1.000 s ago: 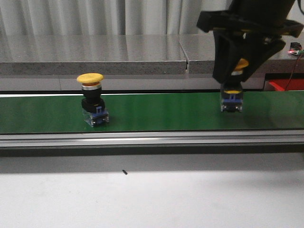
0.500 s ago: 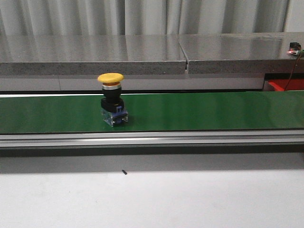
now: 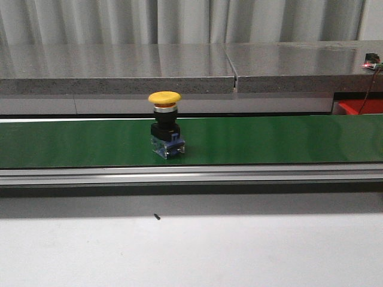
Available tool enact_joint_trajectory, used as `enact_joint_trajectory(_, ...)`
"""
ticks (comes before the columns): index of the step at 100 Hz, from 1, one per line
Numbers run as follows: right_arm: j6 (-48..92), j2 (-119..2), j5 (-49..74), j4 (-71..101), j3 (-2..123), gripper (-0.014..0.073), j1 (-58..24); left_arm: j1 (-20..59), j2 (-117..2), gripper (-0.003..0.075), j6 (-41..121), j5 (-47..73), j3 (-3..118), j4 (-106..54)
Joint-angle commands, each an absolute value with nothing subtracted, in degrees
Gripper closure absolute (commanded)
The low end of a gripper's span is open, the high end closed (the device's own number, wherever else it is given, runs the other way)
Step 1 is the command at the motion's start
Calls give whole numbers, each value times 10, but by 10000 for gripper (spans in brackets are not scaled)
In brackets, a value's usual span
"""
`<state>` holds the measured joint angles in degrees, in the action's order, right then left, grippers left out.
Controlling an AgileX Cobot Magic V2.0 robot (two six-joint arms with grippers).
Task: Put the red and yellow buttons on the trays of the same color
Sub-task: 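Carry the yellow button into the yellow tray and open the right gripper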
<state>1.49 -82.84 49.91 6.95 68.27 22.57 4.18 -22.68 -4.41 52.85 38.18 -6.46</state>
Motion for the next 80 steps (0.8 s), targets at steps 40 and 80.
enact_joint_trajectory(40, -5, -917, 346, 127, 633, 377, 268, 46, -231, 741, -46, 492, 396, -72)
enact_joint_trajectory(80, 20, -960, 315, 144, 633, 78, 268, 46, -231, 741, -46, 492, 396, -72)
